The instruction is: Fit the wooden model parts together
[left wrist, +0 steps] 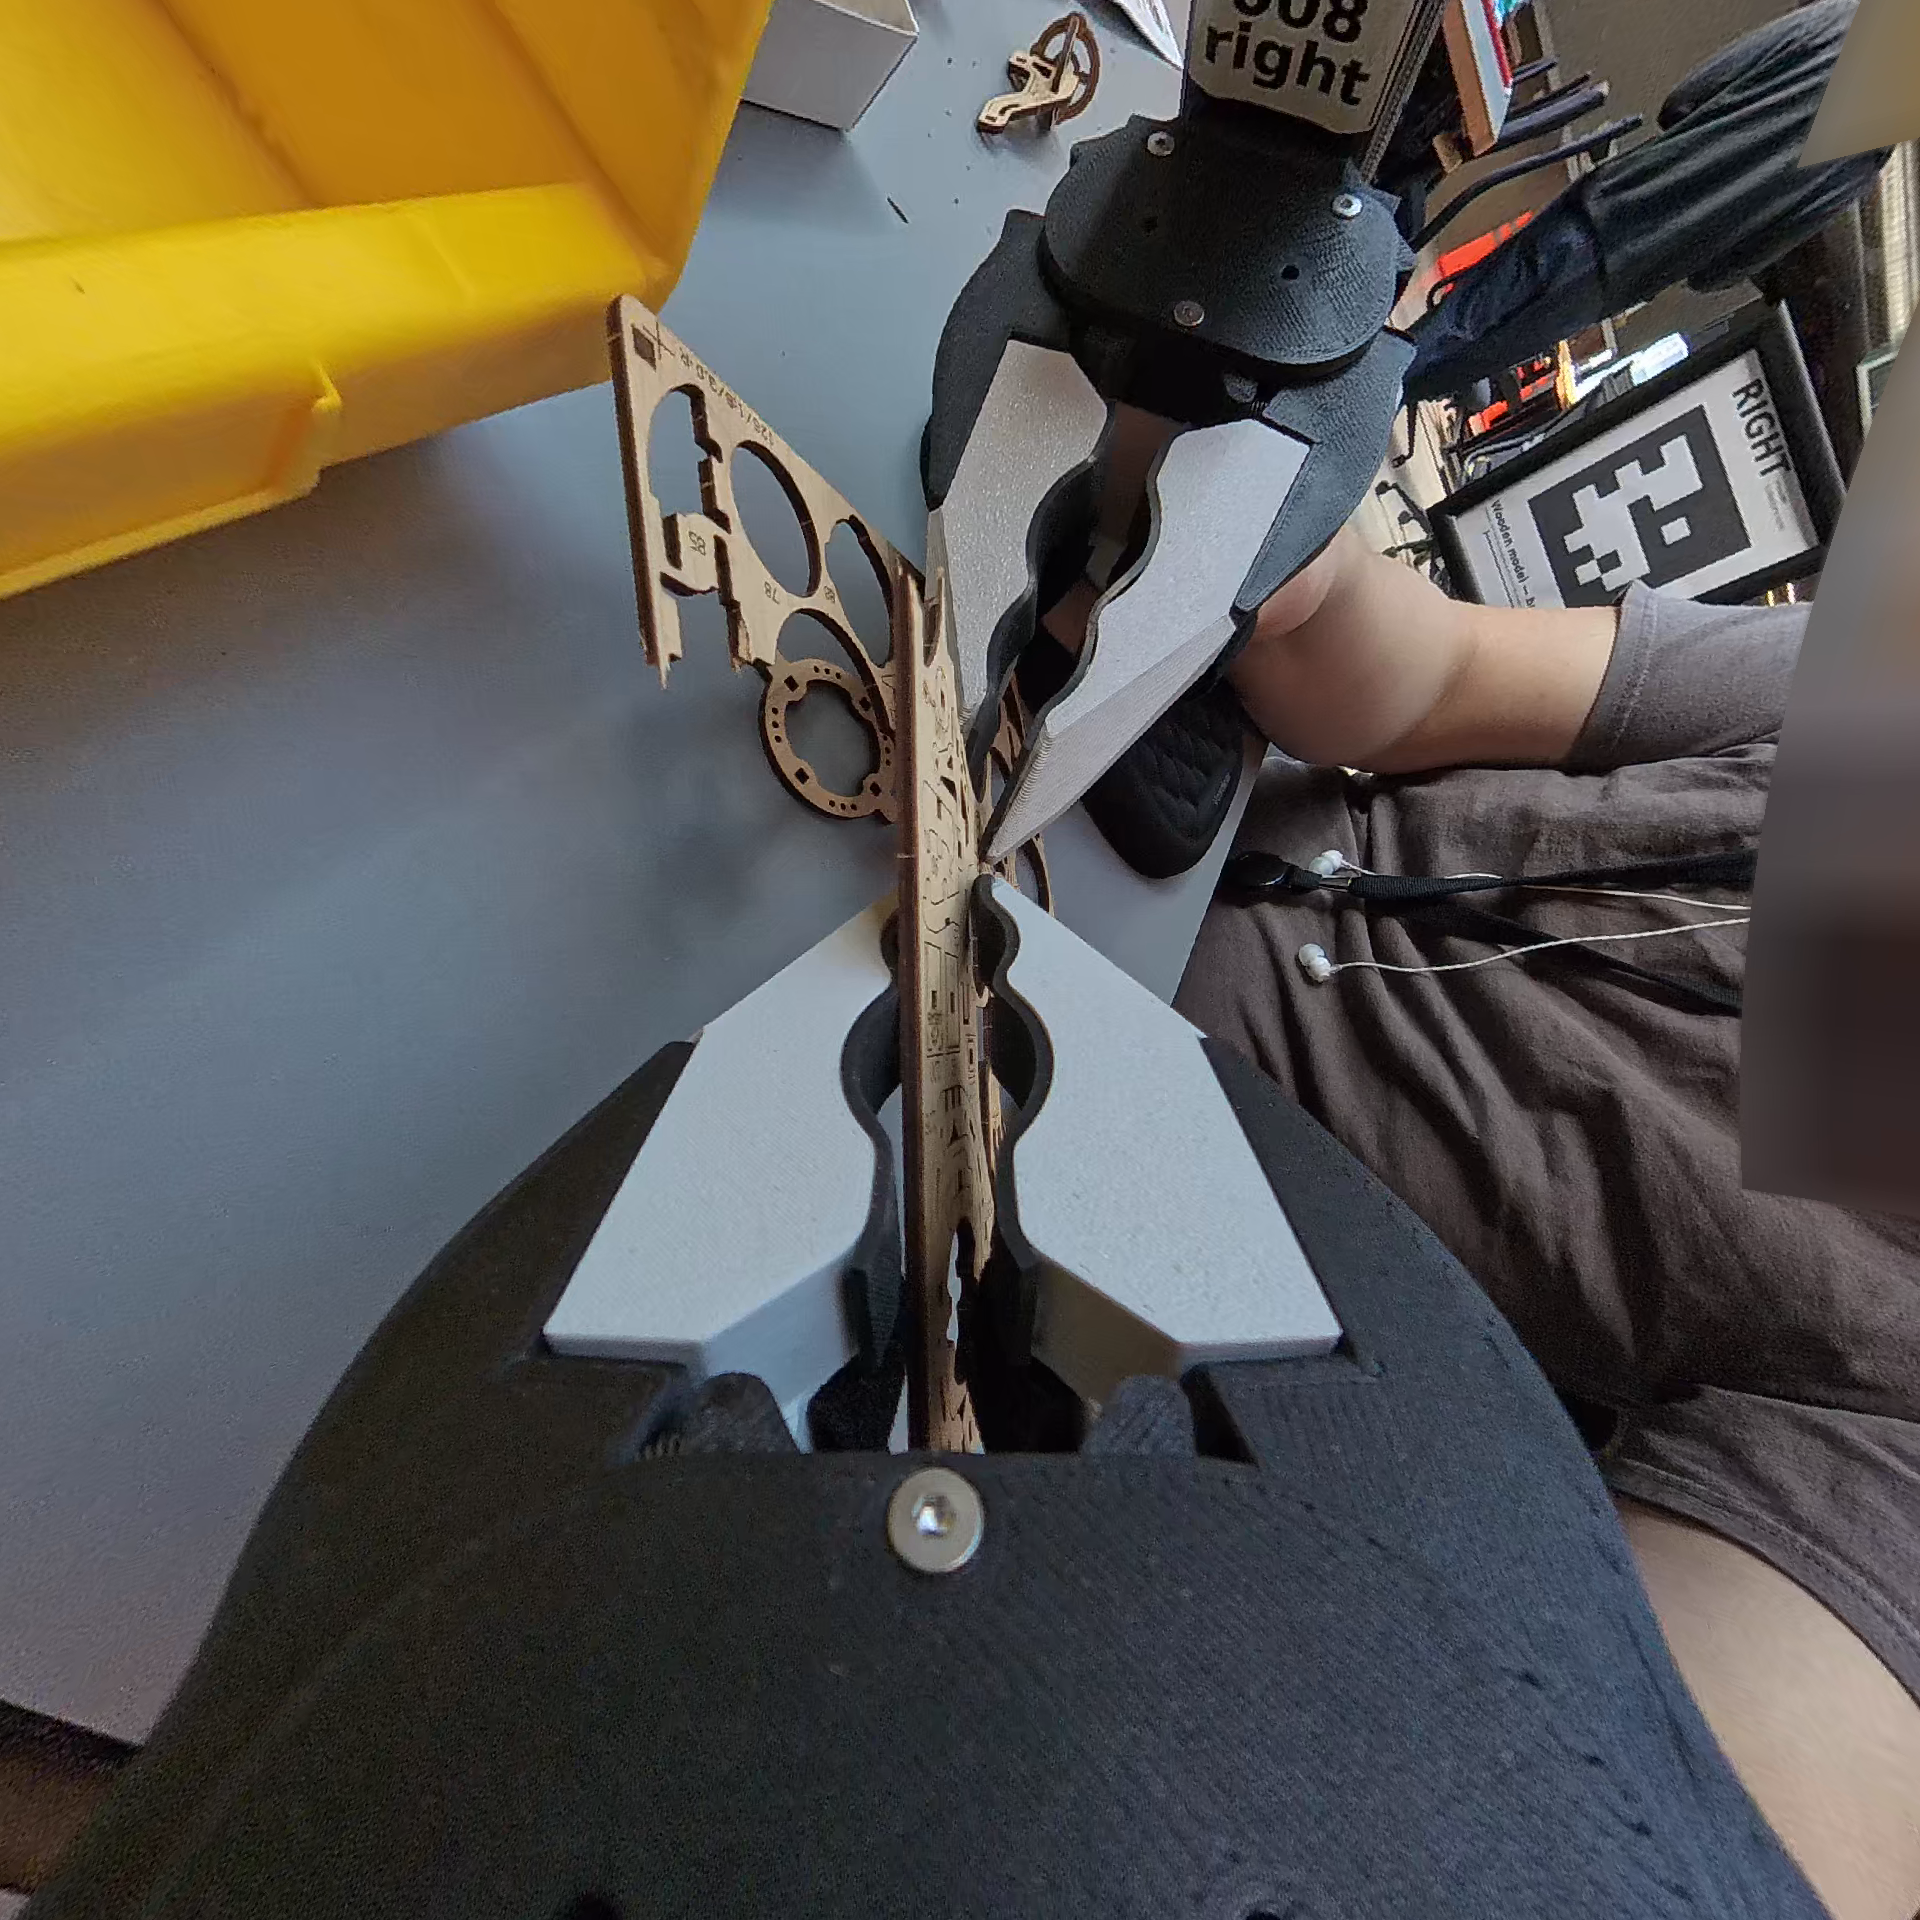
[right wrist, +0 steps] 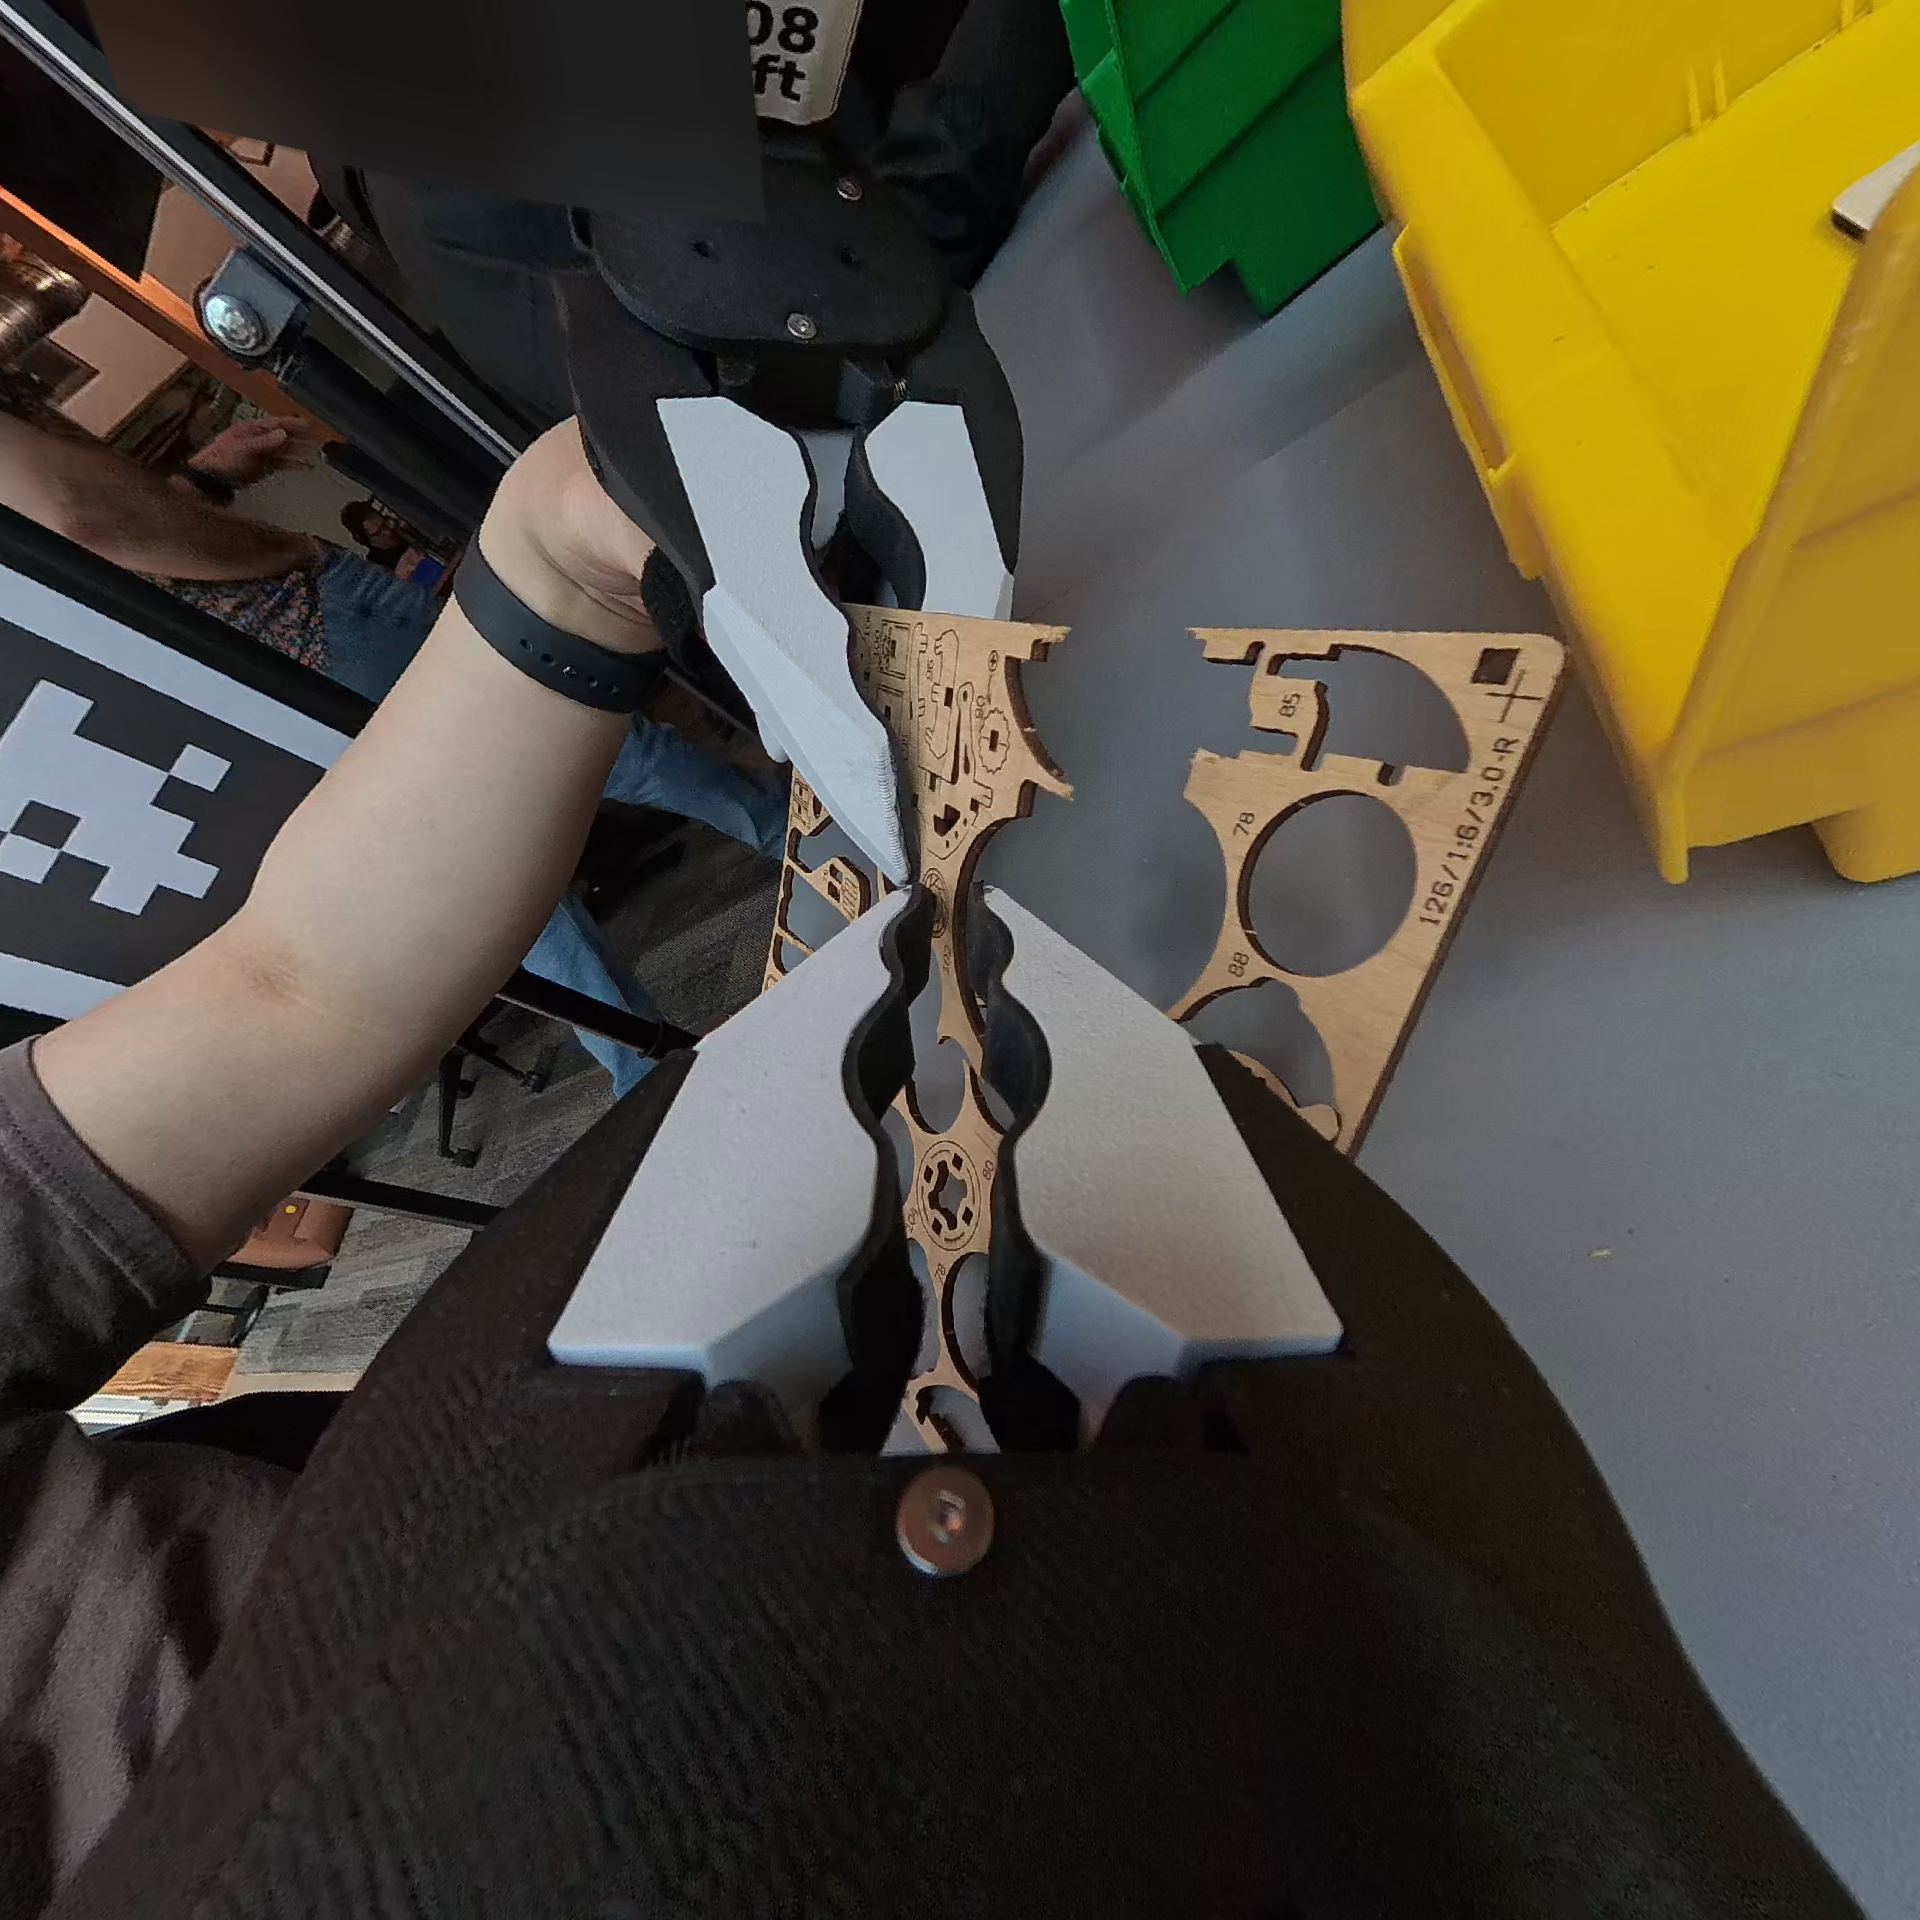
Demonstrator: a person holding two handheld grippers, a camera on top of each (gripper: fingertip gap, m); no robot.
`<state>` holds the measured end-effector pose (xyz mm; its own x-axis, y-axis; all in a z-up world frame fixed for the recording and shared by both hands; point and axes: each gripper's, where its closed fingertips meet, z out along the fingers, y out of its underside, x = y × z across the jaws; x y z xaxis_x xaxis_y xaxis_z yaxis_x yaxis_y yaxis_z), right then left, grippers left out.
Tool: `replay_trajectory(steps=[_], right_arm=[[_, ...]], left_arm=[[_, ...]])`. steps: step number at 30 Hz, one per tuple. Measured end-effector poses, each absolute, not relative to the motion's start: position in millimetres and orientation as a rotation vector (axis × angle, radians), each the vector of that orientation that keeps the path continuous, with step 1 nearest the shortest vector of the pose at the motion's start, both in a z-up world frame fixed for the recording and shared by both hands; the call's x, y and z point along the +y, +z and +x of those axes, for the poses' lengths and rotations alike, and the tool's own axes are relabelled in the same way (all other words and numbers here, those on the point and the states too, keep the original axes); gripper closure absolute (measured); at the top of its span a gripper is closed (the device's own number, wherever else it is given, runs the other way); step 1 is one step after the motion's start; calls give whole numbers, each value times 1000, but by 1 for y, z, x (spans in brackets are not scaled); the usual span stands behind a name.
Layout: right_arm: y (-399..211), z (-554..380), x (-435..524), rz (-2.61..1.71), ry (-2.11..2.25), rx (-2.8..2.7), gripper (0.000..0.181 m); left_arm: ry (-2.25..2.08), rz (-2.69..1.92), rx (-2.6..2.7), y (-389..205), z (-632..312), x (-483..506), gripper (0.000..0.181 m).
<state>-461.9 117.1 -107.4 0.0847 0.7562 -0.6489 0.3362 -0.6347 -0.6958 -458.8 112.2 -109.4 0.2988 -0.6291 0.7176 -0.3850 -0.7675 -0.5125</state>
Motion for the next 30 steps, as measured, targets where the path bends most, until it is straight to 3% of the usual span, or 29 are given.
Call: replay_trajectory(steps=[30], right_arm=[[-110, -463, 118, -2020, 1538, -1084, 177]], left_arm=[[-1398, -2281, 974, -106, -456, 117, 181]])
